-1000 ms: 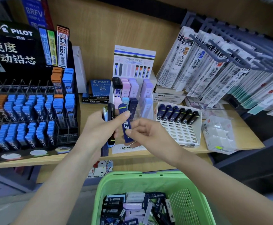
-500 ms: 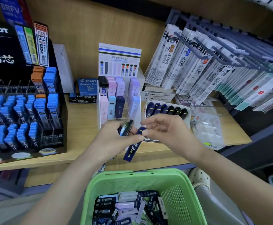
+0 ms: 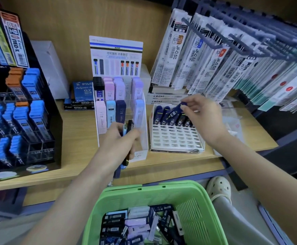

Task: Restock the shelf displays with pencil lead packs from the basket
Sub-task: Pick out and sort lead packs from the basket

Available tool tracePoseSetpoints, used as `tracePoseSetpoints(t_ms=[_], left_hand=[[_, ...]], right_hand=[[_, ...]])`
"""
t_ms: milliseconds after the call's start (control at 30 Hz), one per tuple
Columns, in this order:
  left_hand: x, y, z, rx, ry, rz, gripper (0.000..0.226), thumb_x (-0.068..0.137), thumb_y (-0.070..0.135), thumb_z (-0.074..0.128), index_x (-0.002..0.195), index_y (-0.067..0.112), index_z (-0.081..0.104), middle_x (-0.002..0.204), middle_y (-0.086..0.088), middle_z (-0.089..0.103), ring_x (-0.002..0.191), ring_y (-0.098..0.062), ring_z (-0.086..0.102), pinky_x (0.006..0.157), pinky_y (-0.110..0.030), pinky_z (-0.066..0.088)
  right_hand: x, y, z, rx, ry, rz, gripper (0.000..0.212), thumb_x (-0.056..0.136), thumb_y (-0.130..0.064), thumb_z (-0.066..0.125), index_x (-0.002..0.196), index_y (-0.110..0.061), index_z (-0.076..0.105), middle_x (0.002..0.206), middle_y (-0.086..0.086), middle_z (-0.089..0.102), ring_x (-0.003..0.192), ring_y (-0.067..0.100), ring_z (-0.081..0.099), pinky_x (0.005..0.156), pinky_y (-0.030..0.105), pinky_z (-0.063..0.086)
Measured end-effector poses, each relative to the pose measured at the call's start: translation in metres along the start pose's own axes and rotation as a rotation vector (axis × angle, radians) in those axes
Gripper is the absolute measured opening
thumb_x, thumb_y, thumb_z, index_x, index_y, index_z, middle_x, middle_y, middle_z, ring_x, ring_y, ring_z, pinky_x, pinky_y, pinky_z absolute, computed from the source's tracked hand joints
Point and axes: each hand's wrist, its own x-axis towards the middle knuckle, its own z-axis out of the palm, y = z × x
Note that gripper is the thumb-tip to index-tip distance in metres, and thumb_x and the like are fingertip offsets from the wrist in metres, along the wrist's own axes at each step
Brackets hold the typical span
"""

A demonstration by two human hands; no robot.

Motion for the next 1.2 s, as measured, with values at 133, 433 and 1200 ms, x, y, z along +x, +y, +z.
tracePoseSetpoints(t_ms=[133, 433, 1200], left_hand=[[0.004, 0.0, 0.004, -0.042, 0.025, -0.015, 0.018, 0.091, 0.018, 0.055, 0.101, 0.004, 0.05, 0.056, -0.006, 0.05, 0.045, -0.016, 0.042, 0.05, -0.028, 0.036], [0.007, 0.0, 0.003, -0.05, 0.046, -0.039, 0.01, 0.089, 0.013, 0.054, 0.088, 0.011, 0.044, 0.055, -0.006, 0.048, 0.044, -0.017, 0.041, 0.049, -0.027, 0.034], [0.008, 0.003, 0.001, -0.105, 0.063, -0.046, 0.01, 0.09, 0.012, 0.053, 0.091, 0.01, 0.044, 0.068, -0.005, 0.052, 0.048, -0.017, 0.041, 0.054, -0.029, 0.034]], right_hand=[[0.008, 0.008, 0.022, -0.066, -0.057, -0.05, 0.015, 0.09, -0.008, 0.06, 0.103, -0.007, 0.066, 0.087, -0.002, 0.06, 0.079, 0.009, 0.056, 0.068, 0.0, 0.041], [0.011, 0.02, 0.041, -0.13, -0.143, -0.157, 0.015, 0.091, -0.007, 0.058, 0.104, -0.008, 0.065, 0.087, -0.002, 0.062, 0.082, 0.012, 0.06, 0.083, 0.029, 0.051], [0.025, 0.015, 0.042, -0.289, -0.315, -0.237, 0.02, 0.093, -0.01, 0.055, 0.109, -0.01, 0.067, 0.105, 0.004, 0.063, 0.096, 0.022, 0.058, 0.088, 0.039, 0.047]])
